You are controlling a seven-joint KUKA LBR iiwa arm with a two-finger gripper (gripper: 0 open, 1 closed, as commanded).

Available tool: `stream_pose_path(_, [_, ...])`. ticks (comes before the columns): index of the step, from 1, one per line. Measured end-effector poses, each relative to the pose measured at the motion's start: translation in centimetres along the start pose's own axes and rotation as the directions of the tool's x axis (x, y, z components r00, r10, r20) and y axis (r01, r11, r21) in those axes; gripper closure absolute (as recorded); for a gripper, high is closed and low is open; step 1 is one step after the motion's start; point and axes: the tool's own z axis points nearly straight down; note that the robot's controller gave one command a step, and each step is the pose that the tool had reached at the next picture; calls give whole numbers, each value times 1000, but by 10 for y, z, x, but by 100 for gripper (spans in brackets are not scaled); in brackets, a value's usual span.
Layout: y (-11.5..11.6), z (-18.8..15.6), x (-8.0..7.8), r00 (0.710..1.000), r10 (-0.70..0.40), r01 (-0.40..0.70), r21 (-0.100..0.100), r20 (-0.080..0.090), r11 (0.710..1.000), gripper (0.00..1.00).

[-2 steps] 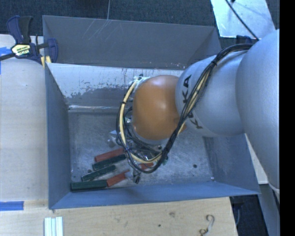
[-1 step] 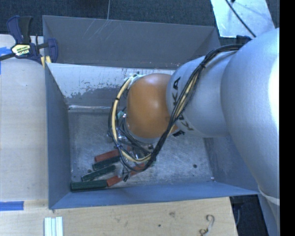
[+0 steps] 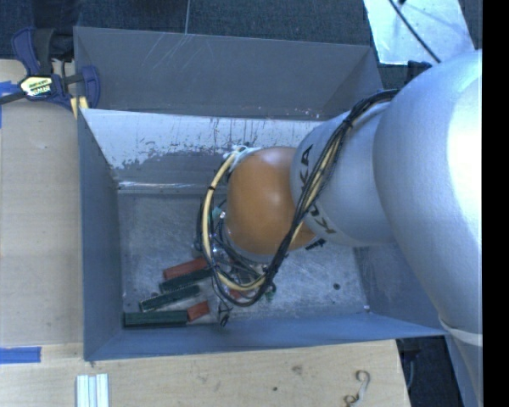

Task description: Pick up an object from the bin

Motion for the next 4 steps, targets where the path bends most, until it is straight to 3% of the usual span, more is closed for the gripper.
stream_pose_path(1, [35,0,-1,981,-191,191,-1,4,981,0])
stream_pose_path(2, [34,-3,-2,982,-187,187,-1,5,982,100])
stream_pose_path(4, [35,-23,-5,983,-182,182,0,7,983,100])
